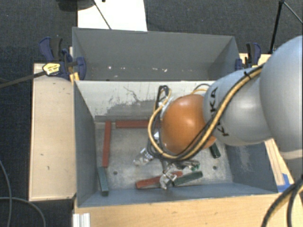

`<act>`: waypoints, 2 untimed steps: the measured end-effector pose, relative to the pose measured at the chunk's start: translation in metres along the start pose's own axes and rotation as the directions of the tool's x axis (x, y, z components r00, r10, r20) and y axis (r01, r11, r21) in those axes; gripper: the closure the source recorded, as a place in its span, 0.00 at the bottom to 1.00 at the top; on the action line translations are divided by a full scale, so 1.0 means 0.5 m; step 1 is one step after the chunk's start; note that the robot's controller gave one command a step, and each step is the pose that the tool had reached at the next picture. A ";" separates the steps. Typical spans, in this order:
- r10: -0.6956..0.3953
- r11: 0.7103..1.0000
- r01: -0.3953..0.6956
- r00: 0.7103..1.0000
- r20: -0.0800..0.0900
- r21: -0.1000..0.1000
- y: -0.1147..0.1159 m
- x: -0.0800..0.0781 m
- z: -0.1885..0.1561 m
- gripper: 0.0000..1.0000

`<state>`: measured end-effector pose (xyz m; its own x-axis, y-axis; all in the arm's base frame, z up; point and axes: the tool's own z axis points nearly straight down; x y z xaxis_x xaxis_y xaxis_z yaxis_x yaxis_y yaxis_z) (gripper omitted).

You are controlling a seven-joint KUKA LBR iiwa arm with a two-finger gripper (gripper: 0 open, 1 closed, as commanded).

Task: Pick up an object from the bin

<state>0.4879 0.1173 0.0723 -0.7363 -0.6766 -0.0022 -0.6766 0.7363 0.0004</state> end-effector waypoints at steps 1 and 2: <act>-0.162 0.987 0.162 0.987 0.013 0.007 -0.059 0.025 -0.004 1.00; -0.161 0.987 0.161 0.987 0.013 0.006 -0.059 0.025 -0.004 1.00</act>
Offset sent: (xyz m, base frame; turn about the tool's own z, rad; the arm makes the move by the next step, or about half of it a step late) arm 0.0000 0.0000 0.0000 0.0000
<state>0.4986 0.0872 0.0741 -0.6180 -0.7860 -0.0150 -0.7860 0.6182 -0.0063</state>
